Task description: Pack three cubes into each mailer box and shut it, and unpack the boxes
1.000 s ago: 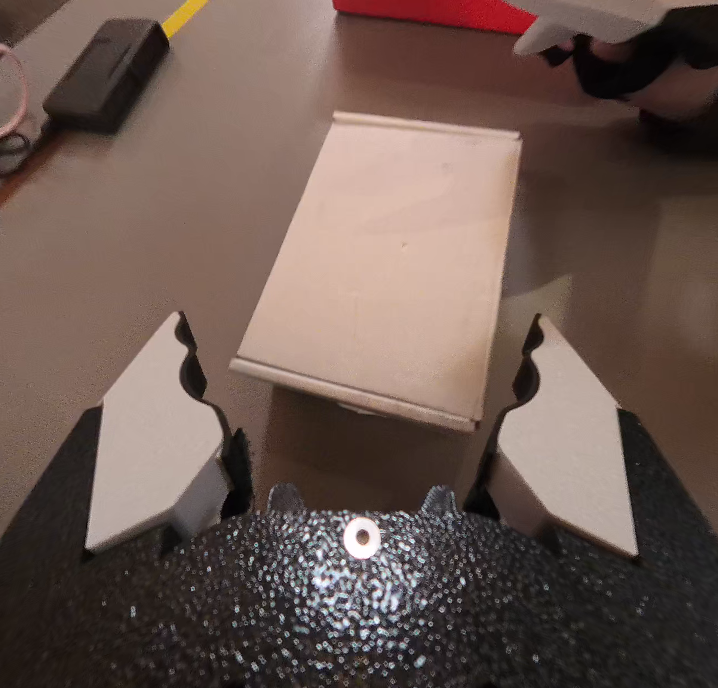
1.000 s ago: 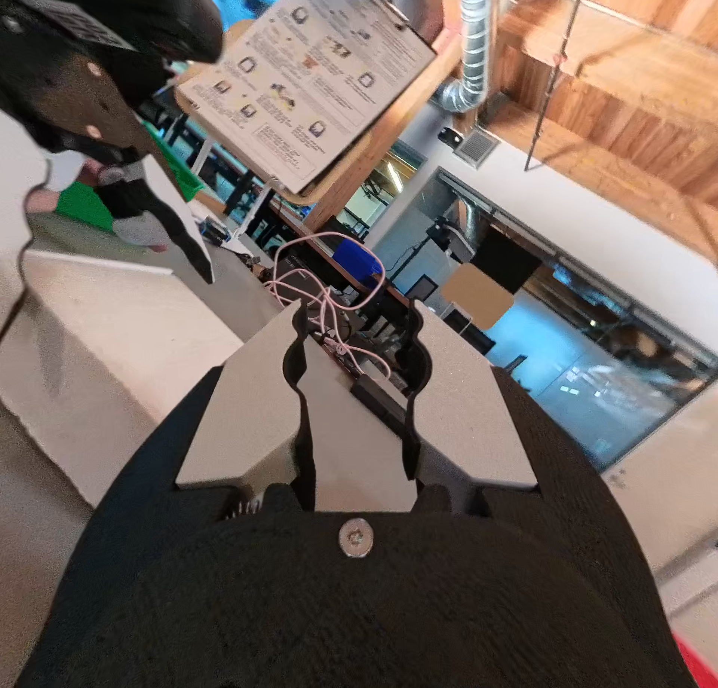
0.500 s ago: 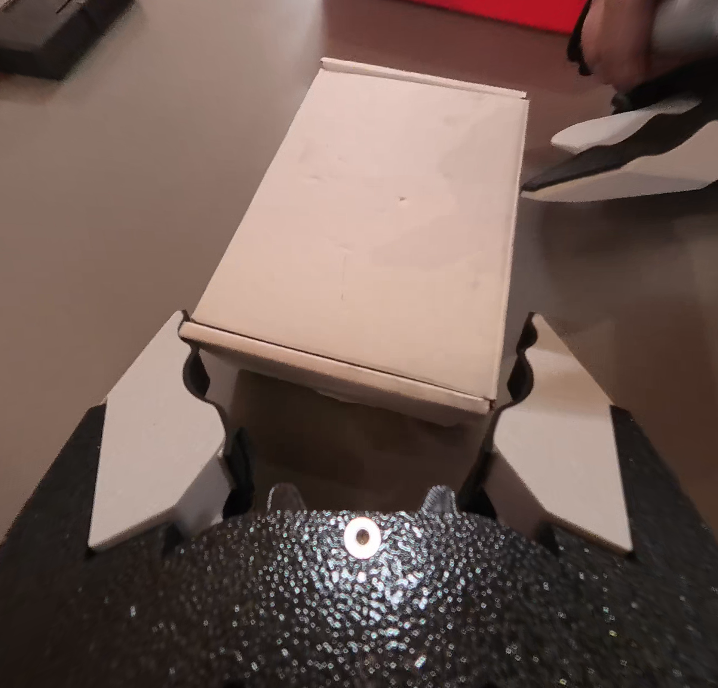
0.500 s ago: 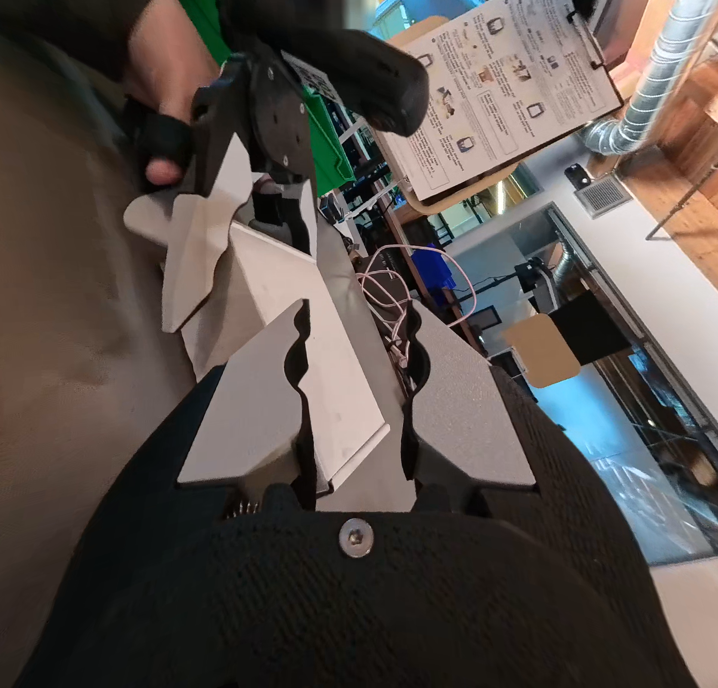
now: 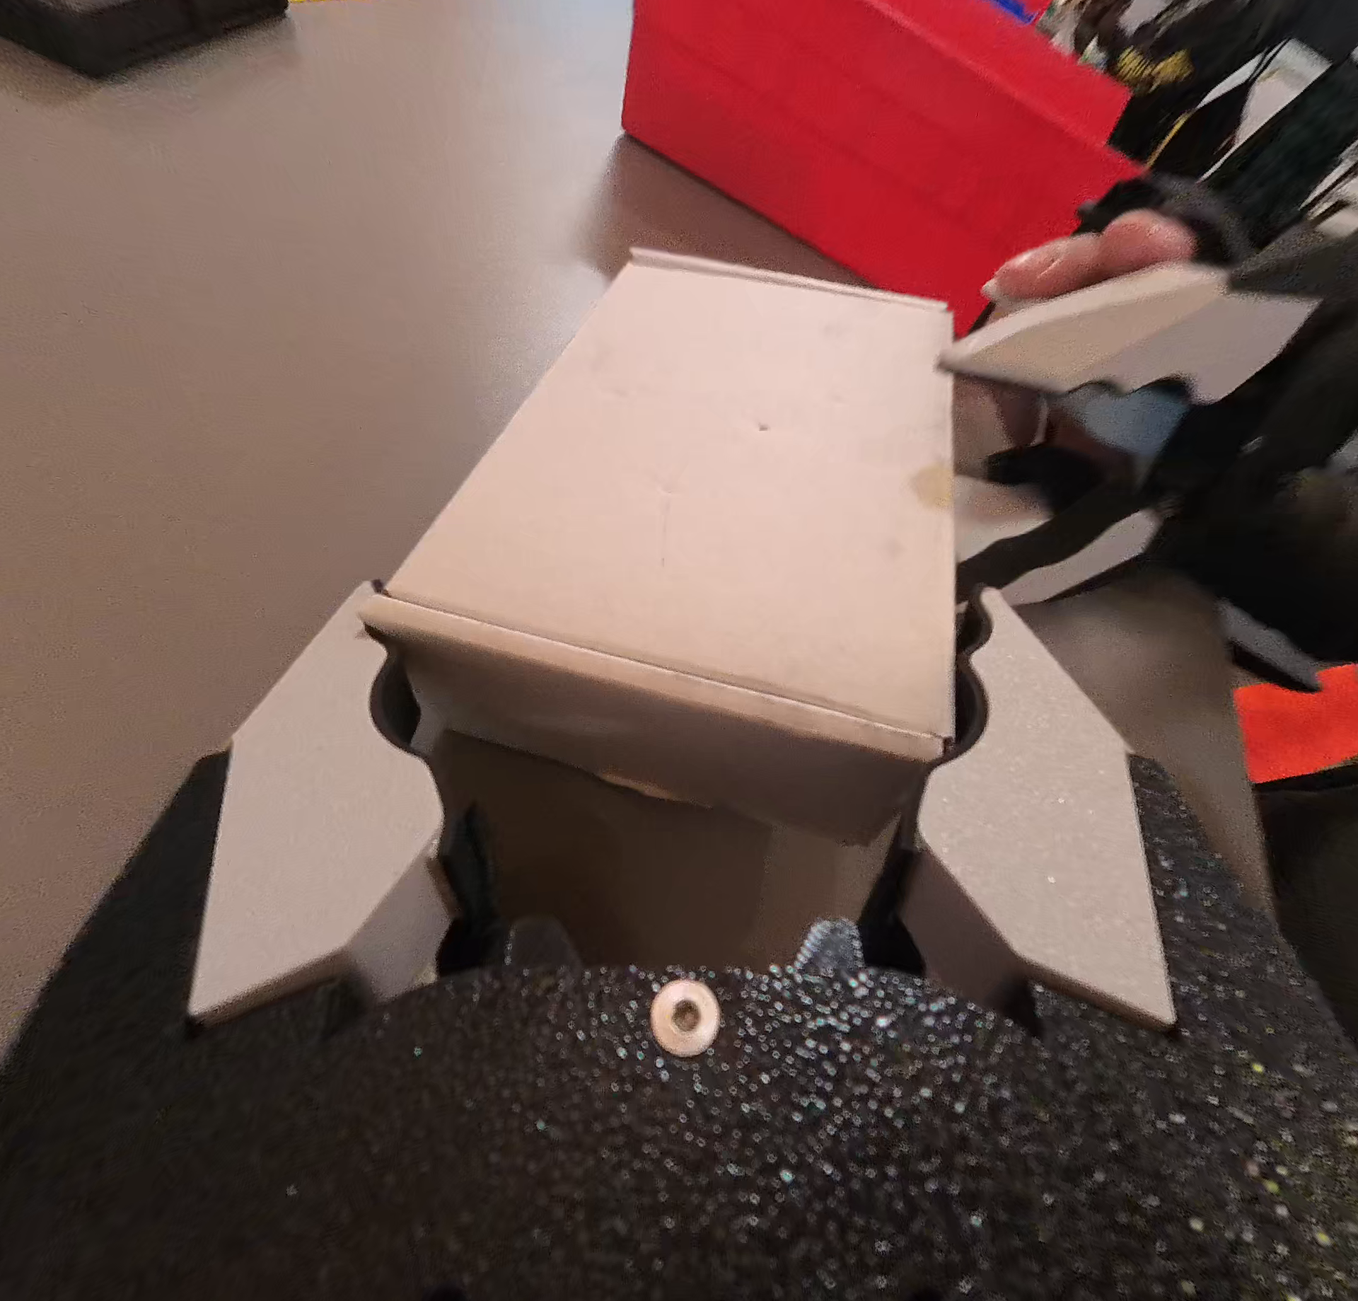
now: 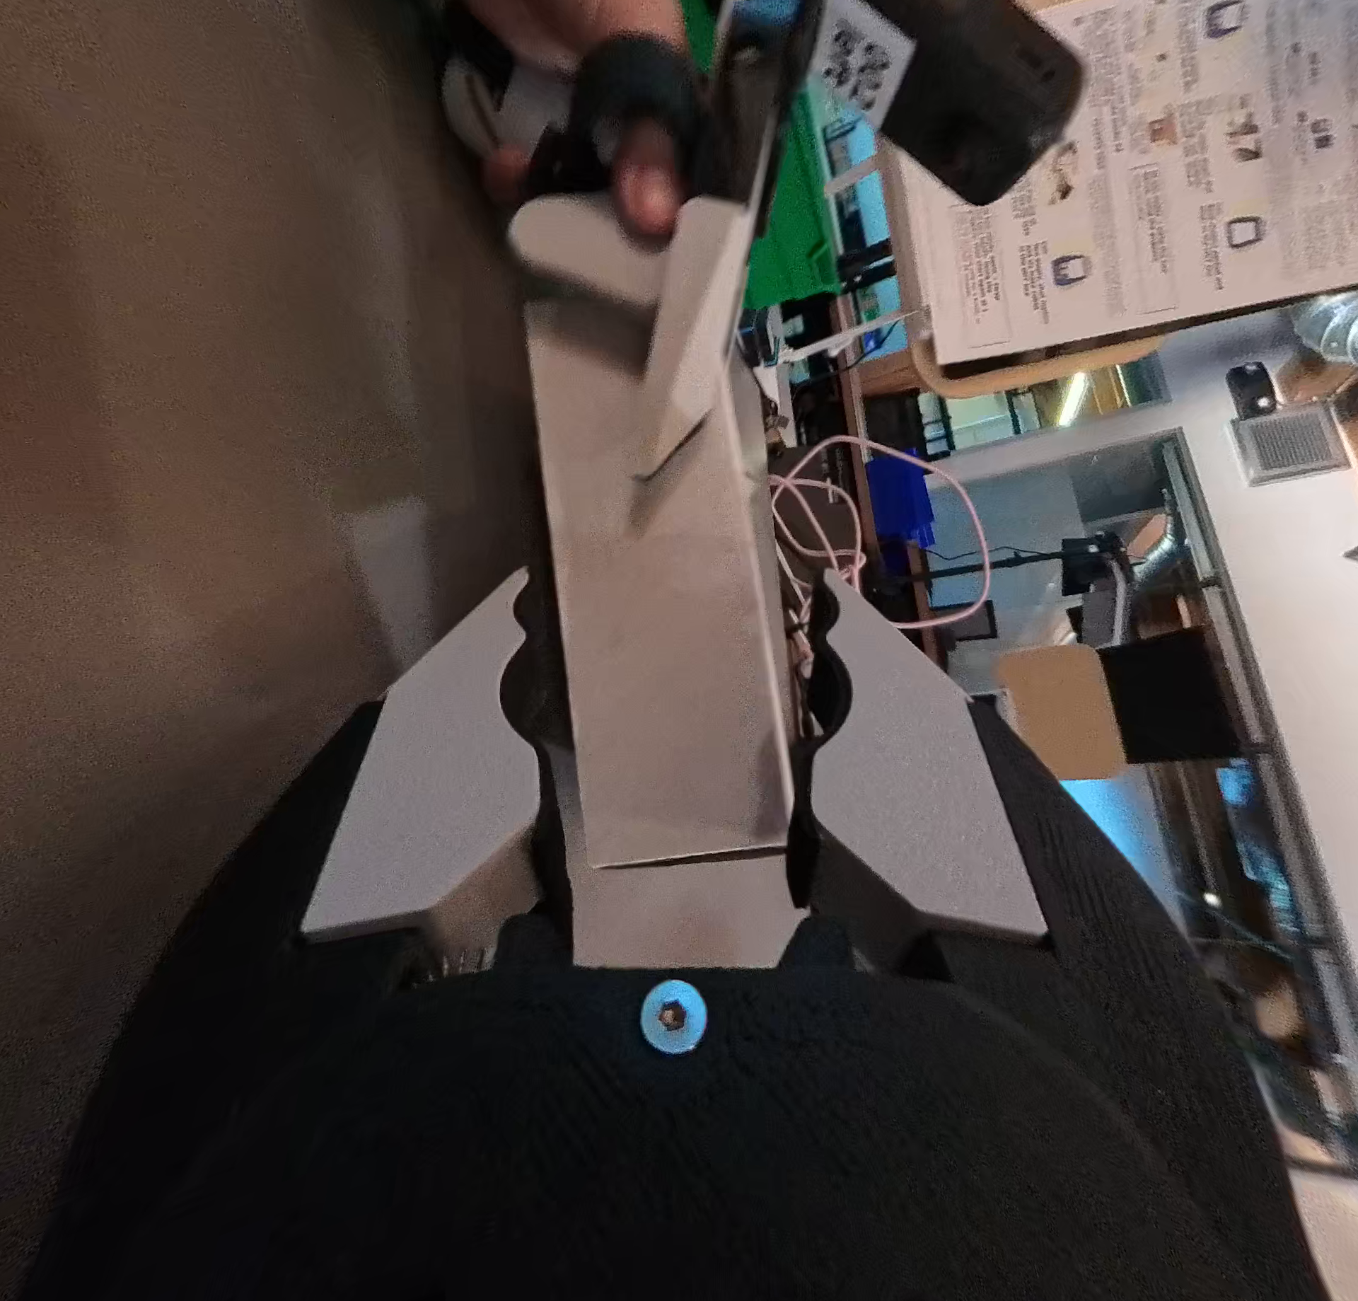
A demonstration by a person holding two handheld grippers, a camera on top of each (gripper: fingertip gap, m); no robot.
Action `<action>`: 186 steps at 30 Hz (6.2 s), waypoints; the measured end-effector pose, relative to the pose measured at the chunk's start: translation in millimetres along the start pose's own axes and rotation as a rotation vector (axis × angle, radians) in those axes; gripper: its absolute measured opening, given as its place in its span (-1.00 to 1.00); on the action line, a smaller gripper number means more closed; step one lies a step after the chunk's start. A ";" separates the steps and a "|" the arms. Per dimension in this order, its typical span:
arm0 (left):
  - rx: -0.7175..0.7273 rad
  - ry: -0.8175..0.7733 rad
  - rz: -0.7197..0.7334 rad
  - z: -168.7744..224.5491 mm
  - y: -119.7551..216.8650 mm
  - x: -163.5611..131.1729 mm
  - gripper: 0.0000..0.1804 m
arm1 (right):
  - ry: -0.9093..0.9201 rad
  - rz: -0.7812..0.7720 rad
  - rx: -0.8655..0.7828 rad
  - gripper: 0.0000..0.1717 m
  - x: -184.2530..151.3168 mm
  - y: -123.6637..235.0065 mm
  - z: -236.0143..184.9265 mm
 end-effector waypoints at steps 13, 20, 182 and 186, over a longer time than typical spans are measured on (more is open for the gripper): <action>-0.107 -0.076 0.160 17.6 3.4 15.0 0.72 | -0.026 -0.149 -0.040 -0.26 -20.6 3.8 12.8; 0.183 -0.659 0.232 30.7 2.8 20.0 0.54 | -0.035 -0.169 -0.021 -0.26 -35.5 11.3 15.6; 0.645 -0.973 0.385 66.0 22.6 56.7 -0.87 | 0.075 -0.042 -0.098 -0.86 1.2 12.4 7.6; 0.663 -0.961 0.398 69.3 22.9 58.9 -0.87 | -0.121 -0.109 0.064 -0.50 -8.1 4.3 -0.3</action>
Point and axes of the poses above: each gripper's, where its closed fingertips meet, y back along the fingers, x out of its top, z = x × y across the jaws, the point moved 5 cm from there along y, back along the fingers, and after that the axes turned 1 degree about -z, right-handed, at the moved point
